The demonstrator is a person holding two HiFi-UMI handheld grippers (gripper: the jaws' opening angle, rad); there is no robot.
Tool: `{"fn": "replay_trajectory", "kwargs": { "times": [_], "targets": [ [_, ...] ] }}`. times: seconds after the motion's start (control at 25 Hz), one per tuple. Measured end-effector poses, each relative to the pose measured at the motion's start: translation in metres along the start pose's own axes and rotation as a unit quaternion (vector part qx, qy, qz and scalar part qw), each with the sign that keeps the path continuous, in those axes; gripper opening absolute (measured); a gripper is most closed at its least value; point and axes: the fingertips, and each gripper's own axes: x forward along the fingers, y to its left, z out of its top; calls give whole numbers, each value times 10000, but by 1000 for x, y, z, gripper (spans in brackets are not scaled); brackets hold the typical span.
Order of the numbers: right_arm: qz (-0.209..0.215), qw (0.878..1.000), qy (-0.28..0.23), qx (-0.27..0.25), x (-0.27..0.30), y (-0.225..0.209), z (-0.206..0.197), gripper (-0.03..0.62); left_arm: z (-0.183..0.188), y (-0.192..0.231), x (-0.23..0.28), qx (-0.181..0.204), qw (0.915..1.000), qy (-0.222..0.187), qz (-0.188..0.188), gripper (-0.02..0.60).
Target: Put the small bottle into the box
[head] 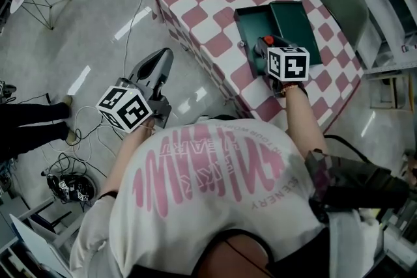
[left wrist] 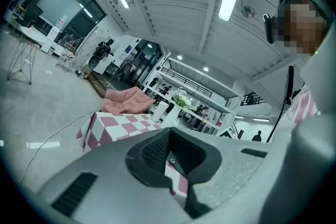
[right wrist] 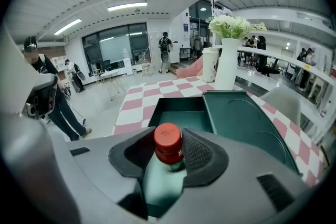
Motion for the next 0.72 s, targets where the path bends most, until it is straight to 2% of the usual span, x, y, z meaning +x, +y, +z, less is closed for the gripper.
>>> {"fn": "replay_trajectory", "kwargs": {
  "times": [0.4, 0.72],
  "targets": [
    [356, 9986, 151, -373, 1, 1, -3, 150, -18, -23, -12, -160, 9991, -143, 375, 6],
    [337, 9981, 139, -494, 0, 1, -3, 150, -30, -28, -37, -232, 9969, -241, 705, 6]
  ]
}}
